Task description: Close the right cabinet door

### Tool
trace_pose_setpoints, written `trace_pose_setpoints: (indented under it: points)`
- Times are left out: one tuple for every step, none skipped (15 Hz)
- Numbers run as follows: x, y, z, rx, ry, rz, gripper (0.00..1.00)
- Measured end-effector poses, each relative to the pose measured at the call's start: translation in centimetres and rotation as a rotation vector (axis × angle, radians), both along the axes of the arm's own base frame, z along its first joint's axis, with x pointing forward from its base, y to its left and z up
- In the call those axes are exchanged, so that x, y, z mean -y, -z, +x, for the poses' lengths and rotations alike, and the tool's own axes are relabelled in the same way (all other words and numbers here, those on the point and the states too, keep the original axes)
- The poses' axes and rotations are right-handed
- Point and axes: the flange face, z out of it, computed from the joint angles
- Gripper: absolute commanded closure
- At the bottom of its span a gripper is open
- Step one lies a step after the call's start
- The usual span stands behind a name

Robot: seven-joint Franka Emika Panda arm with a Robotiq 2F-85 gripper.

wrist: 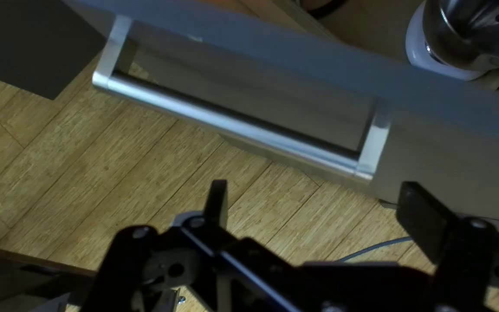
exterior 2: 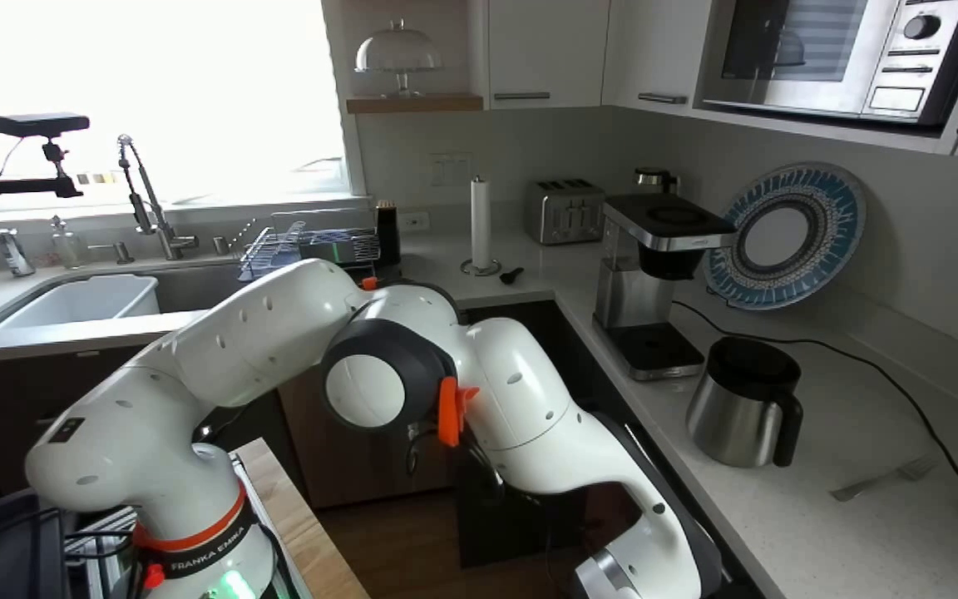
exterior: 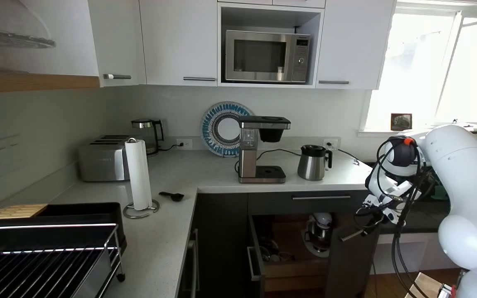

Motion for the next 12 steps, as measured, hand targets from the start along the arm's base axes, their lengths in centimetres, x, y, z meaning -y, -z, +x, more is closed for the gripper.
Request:
trace_pose_setpoints:
  points:
    - [0.5, -0.3, -0.7, -0.008, -0.011, -0.003, 0.0]
    - [0.8, -0.5, -1.4, -0.016, -0.031, 0.0, 0.0]
    - [0.9, -0.7, -2.3, -0.026, -0.068, 0.009, 0.0]
    - [1.0, -1.0, -3.0, -0.034, -0.114, 0.013, 0.0]
    - [1.1, -1.4, -3.8, -0.045, -0.169, 0.011, 0.0]
    - [1.1, -1.8, -4.6, -0.054, -0.224, 0.002, 0.0]
    - [1.1, -2.4, -5.3, -0.057, -0.278, -0.016, 0.0]
    - [1.0, -3.2, -5.9, -0.053, -0.331, -0.037, 0.0]
    - [0.7, -4.1, -6.5, -0.047, -0.384, -0.057, 0.0]
    - [0.3, -5.1, -7.0, -0.037, -0.437, -0.077, 0.0]
    - [-0.3, -6.1, -7.5, -0.029, -0.488, -0.096, 0.0]
    - [-1.0, -7.2, -7.9, -0.023, -0.539, -0.115, 0.0]
